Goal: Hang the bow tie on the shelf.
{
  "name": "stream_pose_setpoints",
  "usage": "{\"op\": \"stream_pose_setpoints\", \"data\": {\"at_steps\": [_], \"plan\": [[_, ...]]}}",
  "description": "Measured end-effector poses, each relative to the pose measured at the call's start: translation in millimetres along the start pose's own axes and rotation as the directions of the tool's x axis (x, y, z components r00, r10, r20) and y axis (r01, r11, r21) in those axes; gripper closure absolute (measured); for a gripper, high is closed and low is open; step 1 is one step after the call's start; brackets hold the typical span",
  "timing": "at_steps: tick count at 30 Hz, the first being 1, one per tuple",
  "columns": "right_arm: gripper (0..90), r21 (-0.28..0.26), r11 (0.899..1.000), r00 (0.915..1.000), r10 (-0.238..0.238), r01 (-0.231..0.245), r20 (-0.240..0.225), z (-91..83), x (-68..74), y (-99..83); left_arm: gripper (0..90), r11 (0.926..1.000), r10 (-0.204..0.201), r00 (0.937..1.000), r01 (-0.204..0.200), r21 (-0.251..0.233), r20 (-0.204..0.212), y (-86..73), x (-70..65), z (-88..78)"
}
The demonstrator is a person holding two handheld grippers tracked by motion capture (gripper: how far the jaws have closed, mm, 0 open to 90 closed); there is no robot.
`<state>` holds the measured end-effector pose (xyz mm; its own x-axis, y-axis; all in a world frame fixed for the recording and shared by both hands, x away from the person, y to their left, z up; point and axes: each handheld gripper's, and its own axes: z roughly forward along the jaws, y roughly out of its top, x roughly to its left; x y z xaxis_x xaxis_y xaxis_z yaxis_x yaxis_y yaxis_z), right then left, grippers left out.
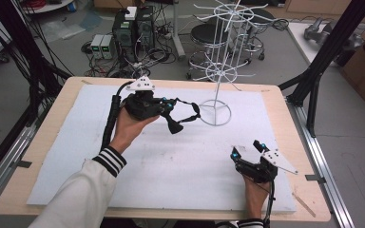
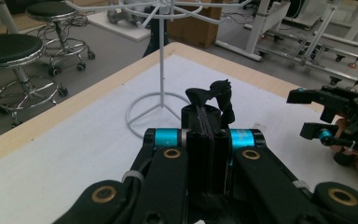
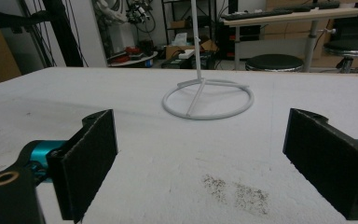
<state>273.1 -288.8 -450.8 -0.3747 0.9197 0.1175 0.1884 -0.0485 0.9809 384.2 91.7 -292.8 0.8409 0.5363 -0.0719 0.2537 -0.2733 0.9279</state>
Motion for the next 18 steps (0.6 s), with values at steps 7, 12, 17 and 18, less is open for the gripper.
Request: {"op": "stream_pose_setpoints", "data": {"at_steps": [7, 12, 17, 18], "plan": [[8.9, -0.004, 1.0, 1.0, -0.005, 0.005, 0.001, -0.4, 0.0, -0.2, 89.0, 0.9997, -0.012, 0.9992, 0.013, -0.019, 0.039, 8.6, -2.3, 5.5], [8.9, -0.007, 1.0, 1.0, -0.003, 0.003, 0.001, -0.8, 0.5, -0.3, 89.0, 0.999, -0.023, 0.9975, 0.025, -0.037, 0.067, 14.1, -3.0, 11.6], [8.9, -0.008, 1.0, 1.0, -0.003, 0.003, 0.002, -0.9, 0.3, -0.3, 89.0, 0.9978, -0.034, 0.9955, 0.039, -0.054, 0.088, 19.0, -6.2, 18.4], [8.9, -0.008, 1.0, 1.0, -0.003, 0.003, 0.002, -0.8, 0.3, -0.3, 89.0, 0.9979, -0.027, 0.9956, 0.033, -0.057, 0.09, 20.3, -7.3, 19.8]]}}
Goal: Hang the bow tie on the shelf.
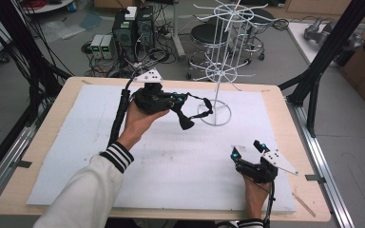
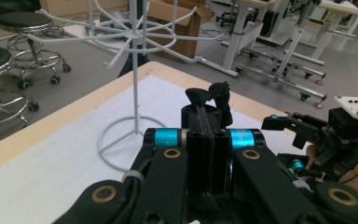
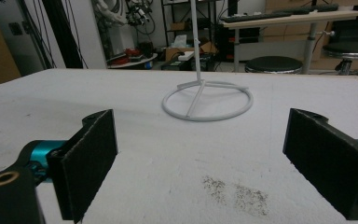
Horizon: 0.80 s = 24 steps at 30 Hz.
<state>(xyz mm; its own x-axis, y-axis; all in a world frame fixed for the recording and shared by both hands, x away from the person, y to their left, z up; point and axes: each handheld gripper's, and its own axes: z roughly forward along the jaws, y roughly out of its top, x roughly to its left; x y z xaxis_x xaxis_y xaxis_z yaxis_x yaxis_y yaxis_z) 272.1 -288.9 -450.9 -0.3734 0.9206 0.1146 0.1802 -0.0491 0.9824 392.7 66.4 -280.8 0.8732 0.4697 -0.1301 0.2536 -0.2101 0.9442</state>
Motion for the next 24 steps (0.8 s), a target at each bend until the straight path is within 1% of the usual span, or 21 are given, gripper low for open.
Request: {"op": "stream_pose_setpoints", "data": {"at_steps": [2, 3, 7, 12, 14, 19, 21, 23, 24], "plan": [[8.9, -0.001, 1.0, 1.0, -0.002, 0.002, 0.0, 0.1, 0.0, 0.0, 89.0, 1.0, -0.004, 1.0, 0.004, -0.006, 0.009, 2.5, -1.7, 3.4], [8.9, 0.0, 1.0, 1.0, -0.002, 0.002, 0.0, 0.1, 0.0, 0.0, 89.0, 1.0, 0.0, 0.9999, 0.0, -0.004, 0.012, 4.1, -1.9, 5.0], [8.9, 0.0, 1.0, 1.0, -0.002, 0.002, -0.001, 0.0, -0.1, 0.0, 89.0, 0.9999, 0.004, 0.9999, -0.004, -0.009, 0.013, 9.5, -2.5, 10.3], [8.9, -0.002, 1.0, 1.0, 0.002, -0.002, -0.001, 0.0, 0.0, -0.1, 89.0, 0.9998, -0.004, 0.9998, 0.004, -0.019, 0.021, 12.9, -0.6, 16.9], [8.9, -0.002, 1.0, 1.0, 0.003, -0.003, -0.001, 0.0, -0.1, -0.1, 89.0, 0.9995, -0.015, 0.9995, 0.015, -0.028, 0.027, 13.3, 0.2, 19.9], [8.9, -0.001, 1.0, 1.0, 0.006, -0.006, -0.002, -0.1, -0.2, -0.1, 89.0, 0.9993, -0.02, 0.9995, 0.02, -0.031, 0.023, 15.4, 1.8, 25.5], [8.9, 0.0, 1.0, 1.0, 0.008, -0.008, -0.001, -0.2, -0.1, -0.1, 89.0, 0.9989, -0.022, 0.9994, 0.023, -0.04, 0.027, 16.5, 1.6, 27.2], [8.9, 0.0, 1.0, 1.0, 0.009, -0.009, 0.001, -0.1, -0.1, -0.1, 89.0, 0.9991, -0.017, 0.9996, 0.018, -0.038, 0.025, 17.4, 1.9, 28.8], [8.9, 0.0, 1.0, 1.0, 0.009, -0.009, 0.001, -0.1, -0.1, -0.1, 89.0, 0.9991, -0.02, 0.9995, 0.021, -0.038, 0.024, 18.1, 1.7, 30.0]]}}
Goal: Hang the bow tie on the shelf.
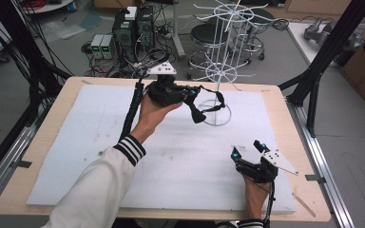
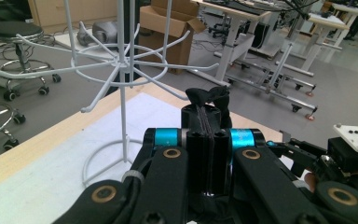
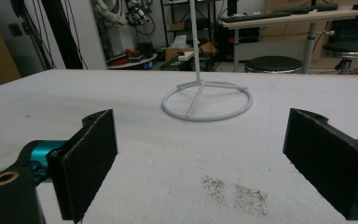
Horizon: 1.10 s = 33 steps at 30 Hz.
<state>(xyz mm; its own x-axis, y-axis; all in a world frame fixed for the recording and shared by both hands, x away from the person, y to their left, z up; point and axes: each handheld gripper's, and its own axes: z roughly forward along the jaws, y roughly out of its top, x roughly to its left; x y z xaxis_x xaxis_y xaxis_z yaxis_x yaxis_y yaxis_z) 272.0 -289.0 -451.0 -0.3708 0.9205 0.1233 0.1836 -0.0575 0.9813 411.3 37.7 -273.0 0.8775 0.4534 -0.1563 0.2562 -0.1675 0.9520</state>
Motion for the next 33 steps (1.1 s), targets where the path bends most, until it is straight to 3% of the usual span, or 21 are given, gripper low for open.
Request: {"op": "stream_pose_setpoints", "data": {"at_steps": [18, 33], "plan": [[8.9, -0.002, 1.0, 1.0, -0.005, 0.005, -0.002, 0.1, -0.1, 0.0, 89.0, 0.9996, 0.006, 0.9986, -0.007, -0.026, -0.053, -2.7, 6.7, 28.6], [8.9, -0.002, 1.0, 1.0, -0.009, 0.009, -0.002, 0.2, 0.0, 0.0, 89.0, 0.9995, 0.033, 0.9928, -0.033, 0.001, -0.115, -14.3, 14.2, 48.9]]}}
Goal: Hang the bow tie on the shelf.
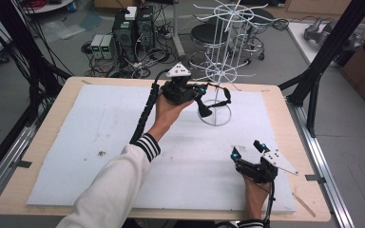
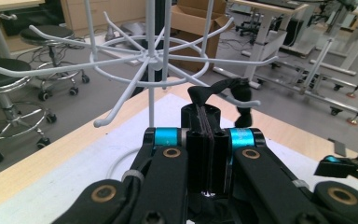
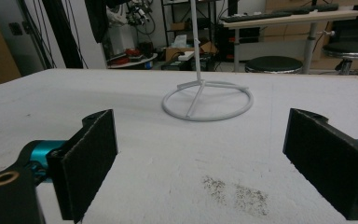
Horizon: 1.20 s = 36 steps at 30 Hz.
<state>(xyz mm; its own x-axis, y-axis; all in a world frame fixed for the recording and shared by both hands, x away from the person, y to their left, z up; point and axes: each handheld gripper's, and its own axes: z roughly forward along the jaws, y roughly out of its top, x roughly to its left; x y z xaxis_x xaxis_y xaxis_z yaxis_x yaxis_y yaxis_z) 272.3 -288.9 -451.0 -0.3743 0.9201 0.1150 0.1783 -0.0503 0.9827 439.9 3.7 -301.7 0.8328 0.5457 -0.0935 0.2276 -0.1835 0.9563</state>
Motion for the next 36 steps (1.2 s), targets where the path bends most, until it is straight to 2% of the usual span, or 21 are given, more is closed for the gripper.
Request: {"op": "stream_pose_setpoints", "data": {"at_steps": [3, 7, 11, 18, 21, 25, 30, 36], "plan": [[8.9, 0.0, 1.0, 1.0, 0.0, 0.0, 0.0, 0.0, 0.0, 0.0, 89.0, 0.9999, 0.009, 0.9999, -0.009, 0.007, -0.009, -2.1, -0.7, 3.5], [8.9, 0.0, 1.0, 1.0, -0.002, 0.002, 0.0, 0.0, -0.1, 0.0, 89.0, 0.9998, 0.001, 0.9997, -0.001, 0.02, -0.024, -5.9, 0.2, 8.5], [8.9, -0.001, 1.0, 1.0, 0.001, -0.001, 0.0, -0.1, -0.1, 0.0, 88.9, 0.9996, 0.014, 0.9996, -0.013, 0.024, -0.024, -8.8, -1.3, 11.2], [8.9, 0.0, 1.0, 1.0, 0.002, -0.002, 0.0, -0.1, 0.0, 0.0, 88.1, 0.9993, 0.002, 0.9996, -0.001, 0.036, -0.028, -17.2, -0.8, 14.0], [8.9, -0.001, 1.0, 1.0, 0.002, -0.002, 0.0, -0.1, -0.1, 0.0, 85.8, 0.9986, 0.006, 0.9995, -0.004, 0.054, -0.03, -18.5, -0.1, 14.1], [8.9, -0.001, 1.0, 1.0, 0.002, -0.002, 0.0, -0.1, -0.1, 0.0, 83.1, 0.9987, -0.005, 0.9997, 0.006, 0.051, -0.024, -19.3, 1.4, 13.5], [8.9, 0.001, 1.0, 0.9999, 0.011, -0.011, -0.001, -0.3, -0.2, -0.1, 75.9, 0.9981, -0.002, 0.9998, 0.003, 0.062, -0.021, -21.2, 3.6, 10.6], [8.9, 0.001, 1.0, 0.9999, 0.014, -0.014, -0.002, -0.3, -0.3, -0.1, 49.0, 0.9994, 0.005, 0.9989, -0.004, 0.033, -0.047, -21.8, 2.4, -5.1]]}}
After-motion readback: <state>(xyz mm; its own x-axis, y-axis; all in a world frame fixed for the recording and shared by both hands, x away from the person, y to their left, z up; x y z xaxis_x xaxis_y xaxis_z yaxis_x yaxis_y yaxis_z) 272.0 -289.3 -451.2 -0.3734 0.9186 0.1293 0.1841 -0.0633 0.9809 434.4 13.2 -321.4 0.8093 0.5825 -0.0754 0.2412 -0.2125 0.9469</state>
